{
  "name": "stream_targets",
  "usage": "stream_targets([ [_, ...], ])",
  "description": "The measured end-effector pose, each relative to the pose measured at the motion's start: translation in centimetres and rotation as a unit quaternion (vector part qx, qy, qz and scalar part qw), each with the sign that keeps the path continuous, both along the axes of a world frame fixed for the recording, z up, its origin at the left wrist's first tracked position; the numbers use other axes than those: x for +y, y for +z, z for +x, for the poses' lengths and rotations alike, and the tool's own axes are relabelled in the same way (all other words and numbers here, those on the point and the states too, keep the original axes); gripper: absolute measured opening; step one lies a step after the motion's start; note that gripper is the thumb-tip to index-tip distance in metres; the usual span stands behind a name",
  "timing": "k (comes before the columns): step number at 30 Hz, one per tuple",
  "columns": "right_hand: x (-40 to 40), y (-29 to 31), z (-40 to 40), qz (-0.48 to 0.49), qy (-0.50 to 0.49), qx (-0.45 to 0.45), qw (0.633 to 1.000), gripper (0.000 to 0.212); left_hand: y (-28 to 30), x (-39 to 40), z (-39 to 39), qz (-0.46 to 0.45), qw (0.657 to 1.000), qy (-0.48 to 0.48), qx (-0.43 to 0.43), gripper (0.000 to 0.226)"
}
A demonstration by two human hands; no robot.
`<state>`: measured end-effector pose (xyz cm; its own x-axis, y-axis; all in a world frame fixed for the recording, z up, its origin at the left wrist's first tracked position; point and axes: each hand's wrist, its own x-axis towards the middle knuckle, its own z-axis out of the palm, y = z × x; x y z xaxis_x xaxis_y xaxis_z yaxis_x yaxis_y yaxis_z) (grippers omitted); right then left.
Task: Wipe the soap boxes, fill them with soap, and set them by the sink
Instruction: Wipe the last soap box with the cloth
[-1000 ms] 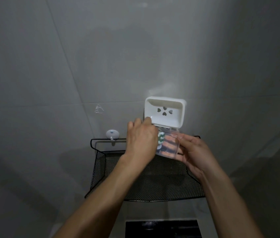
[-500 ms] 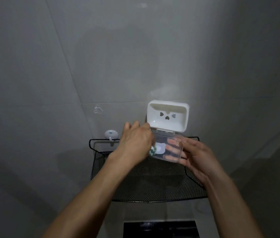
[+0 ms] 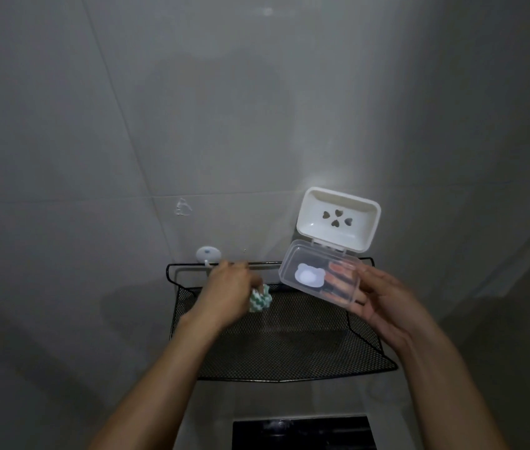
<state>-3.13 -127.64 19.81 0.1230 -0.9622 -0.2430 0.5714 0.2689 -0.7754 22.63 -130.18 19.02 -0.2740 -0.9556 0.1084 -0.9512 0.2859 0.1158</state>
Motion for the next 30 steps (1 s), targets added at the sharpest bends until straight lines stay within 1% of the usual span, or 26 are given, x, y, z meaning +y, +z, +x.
stream_targets([
  [2,0.1,-0.3,0.1,0.003,-0.001,-0.013,1.000,0.029,-2.0,0.3,-0.6,0.037,0.999,-0.005,0.020,0.026],
  [5,0.2,-0.6,0.3,0.001,-0.001,-0.028,1.000,0.030,-4.8,1.1,-1.5,0.094,0.995,-0.015,0.023,0.033],
  [7,0.4,-0.5,0.5,-0.002,-0.001,-0.044,0.999,0.032,-6.1,1.5,-2.0,0.135,0.990,-0.020,0.026,0.036],
  [9,0.5,-0.5,0.7,-0.006,-0.004,-0.059,0.998,0.036,-6.4,1.7,-2.1,0.150,0.988,-0.017,0.043,0.035],
  [11,0.5,-0.5,0.8,-0.009,-0.006,-0.071,0.997,0.039,-5.6,1.6,-2.0,0.124,0.989,-0.006,0.084,0.031],
  [12,0.5,-0.5,0.9,-0.012,-0.004,-0.074,0.997,0.039,-4.8,1.6,-2.0,0.107,0.986,-0.002,0.125,0.029],
  [13,0.6,-0.4,1.0,-0.017,-0.002,-0.074,0.997,0.038,-3.8,1.6,-2.1,0.096,0.977,0.000,0.191,0.027],
  [14,0.6,-0.3,1.2,-0.022,0.003,-0.072,0.997,0.036,-2.8,1.7,-2.2,0.105,0.952,0.009,0.287,0.025],
  [15,0.6,-0.2,1.4,-0.026,0.007,-0.067,0.997,0.034,-1.7,2.0,-2.6,0.133,0.906,0.021,0.402,0.024],
  [16,0.6,-0.1,1.6,-0.029,0.009,-0.063,0.998,0.033,-0.7,2.3,-3.0,0.160,0.849,0.038,0.502,0.028],
  [17,0.6,-0.1,1.8,-0.029,0.008,-0.061,0.998,0.035,0.0,2.5,-3.4,0.175,0.802,0.054,0.568,0.033],
  [18,0.6,-0.1,2.0,-0.026,0.004,-0.063,0.998,0.036,0.5,2.6,-3.8,0.179,0.775,0.063,0.603,0.037],
  [19,0.5,-0.2,2.1,-0.020,-0.002,-0.066,0.998,0.036,0.8,2.8,-4.2,0.179,0.758,0.066,0.624,0.039],
  [20,0.5,-0.2,2.3,-0.017,-0.006,-0.068,0.997,0.038,1.0,3.0,-4.6,0.176,0.749,0.064,0.635,0.038],
  [22,0.4,-0.3,2.7,-0.017,-0.011,-0.067,0.998,0.043,1.0,3.3,-5.1,0.165,0.744,0.055,0.645,0.025],
  [23,0.4,-0.4,2.8,-0.017,-0.013,-0.065,0.998,0.045,1.0,3.3,-5.3,0.165,0.736,0.052,0.654,0.020],
  [24,0.4,-0.5,2.9,-0.015,-0.015,-0.064,0.998,0.045,1.0,3.4,-5.4,0.171,0.725,0.050,0.666,0.020],
  [26,0.3,-0.9,3.1,-0.006,-0.015,-0.064,0.998,0.045,1.3,3.2,-5.3,0.195,0.691,0.050,0.695,0.027],
  [28,0.5,-1.3,3.1,0.002,-0.001,-0.054,0.999,0.044,2.0,2.9,-4.9,0.208,0.650,0.061,0.729,0.028],
  [29,0.6,-1.5,2.9,0.004,0.004,-0.048,0.999,0.043,2.5,2.7,-4.5,0.200,0.643,0.075,0.735,0.024],
  [30,0.7,-1.7,2.7,0.007,0.001,-0.047,0.999,0.044,3.0,2.4,-3.9,0.183,0.655,0.092,0.727,0.019],
])
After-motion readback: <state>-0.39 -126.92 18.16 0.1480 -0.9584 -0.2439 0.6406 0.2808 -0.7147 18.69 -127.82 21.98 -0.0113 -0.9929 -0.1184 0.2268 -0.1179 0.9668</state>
